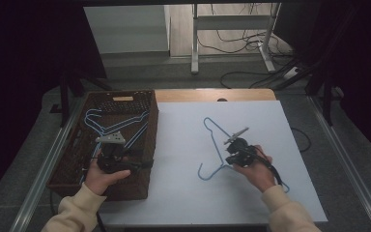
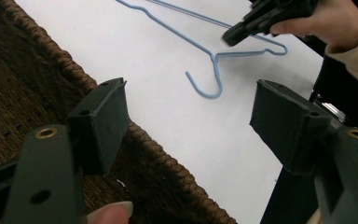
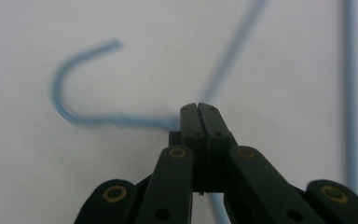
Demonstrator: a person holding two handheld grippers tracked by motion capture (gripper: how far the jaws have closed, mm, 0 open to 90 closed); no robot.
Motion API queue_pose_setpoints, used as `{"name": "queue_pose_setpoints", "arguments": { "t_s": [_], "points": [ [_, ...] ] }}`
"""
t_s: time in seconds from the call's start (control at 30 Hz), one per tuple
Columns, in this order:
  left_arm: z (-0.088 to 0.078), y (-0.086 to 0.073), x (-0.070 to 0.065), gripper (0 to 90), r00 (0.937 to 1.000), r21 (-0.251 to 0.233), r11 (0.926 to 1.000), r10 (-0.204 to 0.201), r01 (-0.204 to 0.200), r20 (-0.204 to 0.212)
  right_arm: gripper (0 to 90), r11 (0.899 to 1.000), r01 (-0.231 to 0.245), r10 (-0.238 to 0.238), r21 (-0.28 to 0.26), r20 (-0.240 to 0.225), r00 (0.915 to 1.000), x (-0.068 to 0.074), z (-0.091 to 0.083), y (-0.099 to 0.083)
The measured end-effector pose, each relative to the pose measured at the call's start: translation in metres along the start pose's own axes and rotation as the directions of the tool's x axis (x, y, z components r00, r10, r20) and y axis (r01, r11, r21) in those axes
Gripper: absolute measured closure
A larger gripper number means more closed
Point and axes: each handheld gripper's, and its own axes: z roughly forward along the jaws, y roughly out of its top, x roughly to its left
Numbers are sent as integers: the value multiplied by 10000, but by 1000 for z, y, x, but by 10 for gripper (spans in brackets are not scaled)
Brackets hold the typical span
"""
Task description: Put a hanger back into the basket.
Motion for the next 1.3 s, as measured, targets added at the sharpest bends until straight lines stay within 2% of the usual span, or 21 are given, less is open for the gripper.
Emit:
{"name": "queue_pose_setpoints", "arguments": {
  "t_s": [0.03,0.07,0.17,0.2,0.3,0.43,0.57,0.7,0.73,0.77,0.8,0.83,0.9,0.93,0.97,1.0,1.07,1.1,1.17,1.27,1.3],
  "points": [
    [0,0,0,275,10000,-8,10000,2,-2,-5,898,10000,0,0,0,0,10000,0,0,0],
    [0,0,0,275,10000,-18,10000,-52,52,-11,898,9991,-386,382,152,230,9990,-13,-7,-16],
    [0,0,1,275,10000,8,10000,-42,42,-15,898,9969,-662,642,413,494,9967,-24,-14,-32],
    [0,0,1,275,10000,-9,10000,-63,63,-6,898,9930,-969,927,672,630,9937,-33,-16,-47],
    [1,0,0,275,10000,4,10000,-52,52,-6,898,9893,-1131,1065,919,741,9916,-38,-17,-60],
    [2,1,0,275,10000,18,10000,-29,29,9,898,9868,-1168,1113,1121,536,9923,-36,-18,-75],
    [2,1,0,275,10000,27,10000,-24,24,14,899,9877,-1018,990,1185,298,9946,-29,-19,-76],
    [1,1,1,276,10000,-5,10000,-37,37,-10,899,9912,-473,525,1240,-394,9978,-4,-18,-72],
    [1,1,1,276,10000,-7,10000,-40,40,-10,899,9912,-473,525,1240,-394,9978,-4,-18,-72],
    [1,0,1,276,10000,-12,10000,-40,40,-10,899,9915,-330,400,1259,-533,9978,4,-17,-71],
    [1,0,1,276,10000,-14,10000,-45,45,-10,898,9924,24,80,1231,-835,9965,20,-14,-67],
    [1,0,1,275,10000,-14,10000,-45,45,-10,898,9924,24,80,1231,-835,9965,20,-14,-67],
    [1,0,1,276,10000,21,10000,-12,12,-22,898,9915,425,-315,1226,-902,9954,36,-12,-62],
    [1,0,1,276,10000,22,10000,-10,10,-23,898,9912,654,-502,1151,-1303,9902,49,-8,-56],
    [1,0,1,276,10000,22,10000,-6,6,-23,898,9912,654,-502,1151,-1303,9902,49,-8,-56],
    [1,0,1,276,10000,2,10000,-30,30,-12,898,9866,1069,-928,1229,-1153,9890,62,-4,-49],
    [1,0,1,276,10000,10,10000,-34,34,-13,898,9849,1238,-1106,1214,-1098,9878,66,-4,-46],
    [1,0,1,275,10000,11,10000,-39,39,-9,898,9869,1218,-1043,1061,-1567,9821,71,-1,-40],
    [1,0,1,276,10000,4,10000,-21,21,-7,898,9850,1277,-1091,1162,-1549,9819,73,1,-38],
    [0,0,2,276,10000,26,10000,-27,27,-26,898,9890,1166,-1012,906,-1591,9821,67,3,-30],
    [0,0,2,276,10000,2,10000,-63,63,-21,898,9925,950,-833,770,-1429,9862,57,4,-22]
  ]
}}
